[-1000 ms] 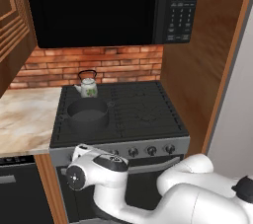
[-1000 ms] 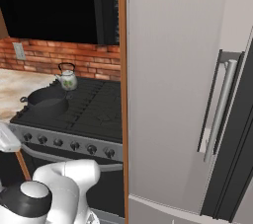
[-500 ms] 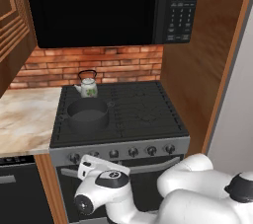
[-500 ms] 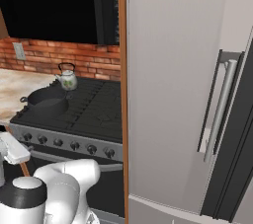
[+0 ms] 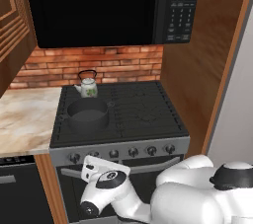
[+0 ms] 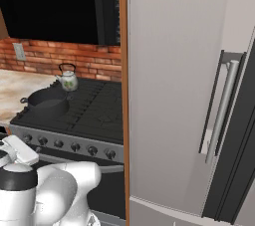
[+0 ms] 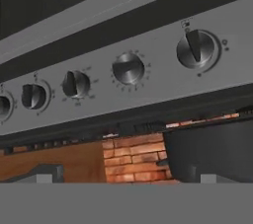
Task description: Pick the kettle from the cabinet and place it on a stove burner. Then pick the pot from the counter and place it on another stove burner. Finally, turn both burners on.
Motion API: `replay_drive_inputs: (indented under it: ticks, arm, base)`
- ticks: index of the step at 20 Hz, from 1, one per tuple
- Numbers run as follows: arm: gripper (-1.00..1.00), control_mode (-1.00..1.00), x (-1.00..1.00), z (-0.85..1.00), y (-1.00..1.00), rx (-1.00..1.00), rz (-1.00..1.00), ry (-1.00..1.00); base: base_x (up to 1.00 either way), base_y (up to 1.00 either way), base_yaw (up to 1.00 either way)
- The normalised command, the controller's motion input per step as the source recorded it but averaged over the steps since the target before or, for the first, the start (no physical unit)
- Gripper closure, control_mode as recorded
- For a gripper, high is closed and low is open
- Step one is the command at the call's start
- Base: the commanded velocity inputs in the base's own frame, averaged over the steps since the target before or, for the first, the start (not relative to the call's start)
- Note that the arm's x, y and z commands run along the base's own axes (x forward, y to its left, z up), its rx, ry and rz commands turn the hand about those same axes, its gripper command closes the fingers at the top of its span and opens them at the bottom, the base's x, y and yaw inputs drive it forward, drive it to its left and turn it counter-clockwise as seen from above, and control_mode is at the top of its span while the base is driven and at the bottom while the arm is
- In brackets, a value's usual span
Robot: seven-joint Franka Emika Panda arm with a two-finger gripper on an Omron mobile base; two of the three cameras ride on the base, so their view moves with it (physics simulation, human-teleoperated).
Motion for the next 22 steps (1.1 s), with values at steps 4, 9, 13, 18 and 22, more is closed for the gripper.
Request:
replay_drive_inputs:
  ticks: [4,9,13,18,22]
  arm:
    - [-1.00,-1.00,0.09,-0.25,0.13,-0.03,0.01,-0.14]
    - [-1.00,-1.00,-0.02,-0.16,0.18,-0.05,0.03,-0.09]
    - [-1.00,-1.00,-0.01,-0.05,0.16,-0.07,0.02,-0.04]
    - [-1.00,-1.00,0.01,0.00,0.15,-0.02,0.00,-0.03]
    - [-1.00,-1.00,0.07,0.00,0.12,-0.01,0.00,-0.02]
  base:
    - [0.00,0.00,0.00]
    - [0.00,0.00,0.00]
    - [0.00,0.00,0.00]
    - [0.00,0.00,0.00]
    - [0.00,0.00,0.00]
